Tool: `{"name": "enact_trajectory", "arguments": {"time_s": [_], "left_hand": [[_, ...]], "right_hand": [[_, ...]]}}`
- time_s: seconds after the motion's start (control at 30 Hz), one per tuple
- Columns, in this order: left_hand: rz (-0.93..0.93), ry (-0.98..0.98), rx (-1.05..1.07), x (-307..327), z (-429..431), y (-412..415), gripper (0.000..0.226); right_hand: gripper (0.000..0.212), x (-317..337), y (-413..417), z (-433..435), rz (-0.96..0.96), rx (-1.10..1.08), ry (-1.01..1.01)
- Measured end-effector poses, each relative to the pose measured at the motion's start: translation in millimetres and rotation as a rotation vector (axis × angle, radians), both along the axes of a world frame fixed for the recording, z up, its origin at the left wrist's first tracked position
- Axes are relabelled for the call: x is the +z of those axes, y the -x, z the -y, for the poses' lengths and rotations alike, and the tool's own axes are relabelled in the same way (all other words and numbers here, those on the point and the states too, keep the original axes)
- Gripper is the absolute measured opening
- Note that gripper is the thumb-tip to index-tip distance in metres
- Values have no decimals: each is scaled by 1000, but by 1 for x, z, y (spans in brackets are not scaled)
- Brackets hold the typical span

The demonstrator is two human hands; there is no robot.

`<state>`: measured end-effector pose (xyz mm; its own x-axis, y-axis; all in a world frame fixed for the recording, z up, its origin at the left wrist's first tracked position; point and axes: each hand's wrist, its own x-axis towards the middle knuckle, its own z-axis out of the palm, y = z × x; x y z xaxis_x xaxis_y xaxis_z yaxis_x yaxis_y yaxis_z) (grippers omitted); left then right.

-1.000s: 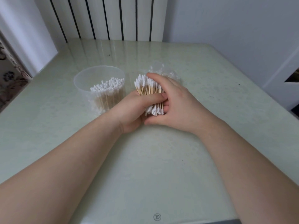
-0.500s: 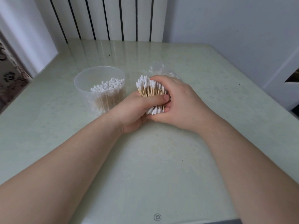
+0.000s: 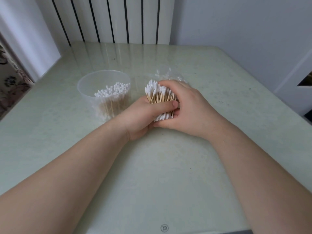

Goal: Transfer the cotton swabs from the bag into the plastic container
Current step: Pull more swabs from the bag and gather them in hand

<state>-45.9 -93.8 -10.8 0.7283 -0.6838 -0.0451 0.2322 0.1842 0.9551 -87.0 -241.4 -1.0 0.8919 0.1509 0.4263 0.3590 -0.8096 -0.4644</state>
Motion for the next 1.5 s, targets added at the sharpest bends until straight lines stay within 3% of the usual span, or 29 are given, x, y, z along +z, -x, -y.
{"name": "enact_trajectory", "arguments": {"time_s": [0.07, 0.13, 0.27, 0.33, 0.47, 0.53, 0.77, 0.93, 1.1, 1.27, 1.5], "left_hand": [[13, 2, -4, 0, 0, 0, 13], [54, -17, -1, -1, 1, 1, 13], [90, -45, 10, -3, 1, 0, 14], [80, -43, 2, -3, 2, -1, 14], [9, -16, 45, -2, 2, -1, 9], [-42, 4, 134, -1, 4, -1, 10], [-77, 36, 411, -3, 8, -5, 5], [-59, 8, 383, -4, 6, -5, 4], [-56, -3, 348, -4, 6, -4, 8], [-56, -7, 319, -4, 5, -3, 13], [-53, -17, 287, -6, 5, -5, 8]], "right_hand": [[111, -1, 0, 0, -57, 22, 12], [118, -1, 0, -1, -77, 40, 39], [82, -2, -3, -3, 26, 28, 53], [76, -3, -4, -4, 38, 27, 44], [109, 2, 0, -2, -101, 16, 15], [114, 4, 1, 4, -141, -15, 14], [48, -3, -4, 14, -84, -213, 160], [46, -12, -12, 15, -58, -328, 216], [36, -23, -28, 13, -1, -303, 255], [39, -28, -35, 12, -188, -395, 273], [36, -20, -32, 11, -157, -337, 277]]}}
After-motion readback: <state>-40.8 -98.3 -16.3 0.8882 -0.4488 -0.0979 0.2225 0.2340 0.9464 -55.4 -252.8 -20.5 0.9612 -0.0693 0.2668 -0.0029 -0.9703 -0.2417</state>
